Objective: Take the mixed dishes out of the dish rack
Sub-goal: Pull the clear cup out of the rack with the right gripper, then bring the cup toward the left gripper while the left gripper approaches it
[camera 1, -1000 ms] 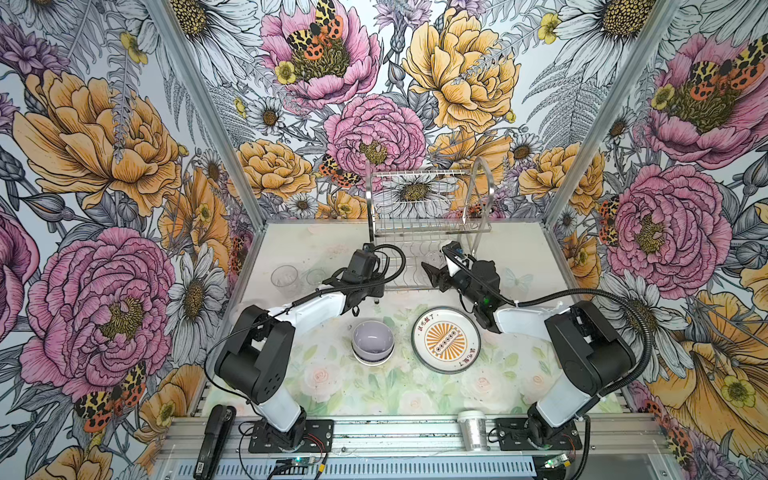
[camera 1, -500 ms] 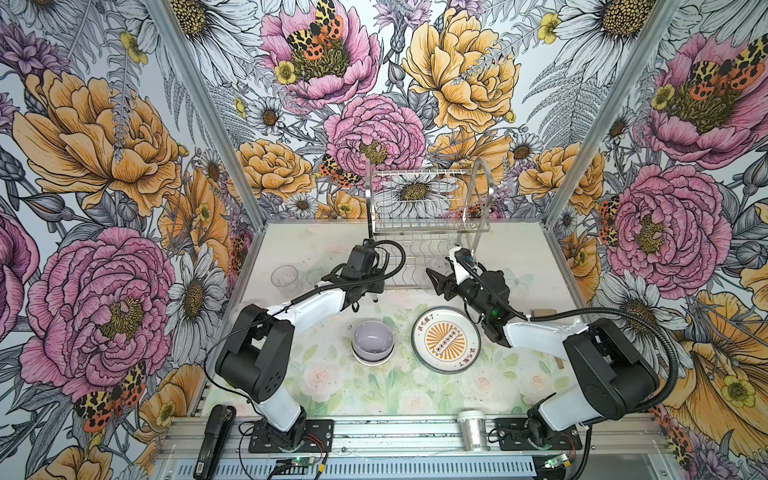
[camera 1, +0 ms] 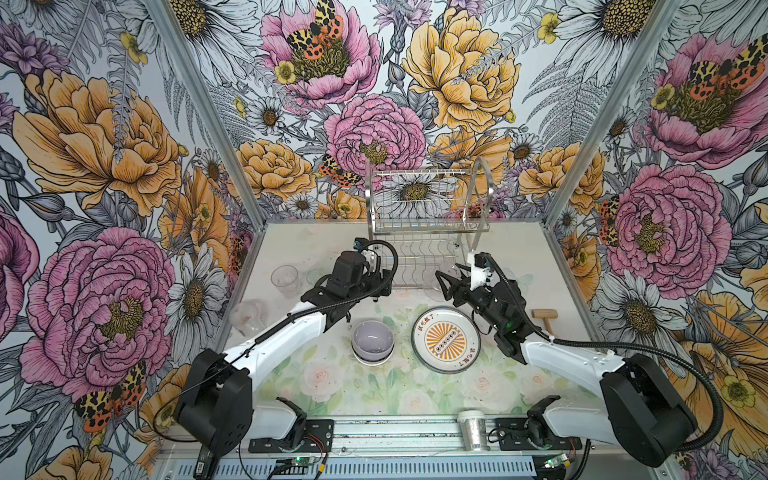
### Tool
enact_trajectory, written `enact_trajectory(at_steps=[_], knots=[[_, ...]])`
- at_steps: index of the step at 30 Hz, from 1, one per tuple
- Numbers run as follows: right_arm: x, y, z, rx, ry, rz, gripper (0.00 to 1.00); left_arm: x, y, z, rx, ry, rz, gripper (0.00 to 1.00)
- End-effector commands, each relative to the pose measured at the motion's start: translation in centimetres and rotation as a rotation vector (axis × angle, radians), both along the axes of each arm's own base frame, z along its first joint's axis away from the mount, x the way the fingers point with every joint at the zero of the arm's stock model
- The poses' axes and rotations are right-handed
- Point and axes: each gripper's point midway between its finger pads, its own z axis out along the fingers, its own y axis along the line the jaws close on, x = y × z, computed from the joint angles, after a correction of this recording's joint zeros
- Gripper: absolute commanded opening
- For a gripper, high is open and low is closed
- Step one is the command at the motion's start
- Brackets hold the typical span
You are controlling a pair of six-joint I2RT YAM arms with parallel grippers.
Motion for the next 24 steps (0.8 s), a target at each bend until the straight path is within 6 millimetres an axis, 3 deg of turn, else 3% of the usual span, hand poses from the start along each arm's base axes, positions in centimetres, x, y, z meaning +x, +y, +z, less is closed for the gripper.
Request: enact_trajectory(at_steps=[1, 9, 15, 19, 24], knots=[[-0.8, -0.4, 1.9, 0.133, 0.047, -0.019, 0.0, -1.7, 0.7, 1.7, -0.078, -0.052, 0.022, 0.99], [-2.2, -0.9, 2.5, 0.353, 0.22, -0.042, 0.0, -6.6, 1.9, 4.8, -0.195, -0.144, -0.03, 0.99], [-2.1, -0.7, 2.6, 0.532, 0.332, -0.067, 0.0, -9.1, 1.4, 5.6, -0.293, -0.176, -0.096, 0.99], [-1.8, -0.5, 1.8, 0.634, 0.427, -0.084, 0.0, -9.7, 0.1, 5.4, -0.323, -0.169, -0.161, 0.99], [-1.6, -0.4, 1.0, 0.713, 0.494, -0.102, 0.0, -10.1, -3.2, 5.6, -0.361, -0.138, -0.296, 0.99]])
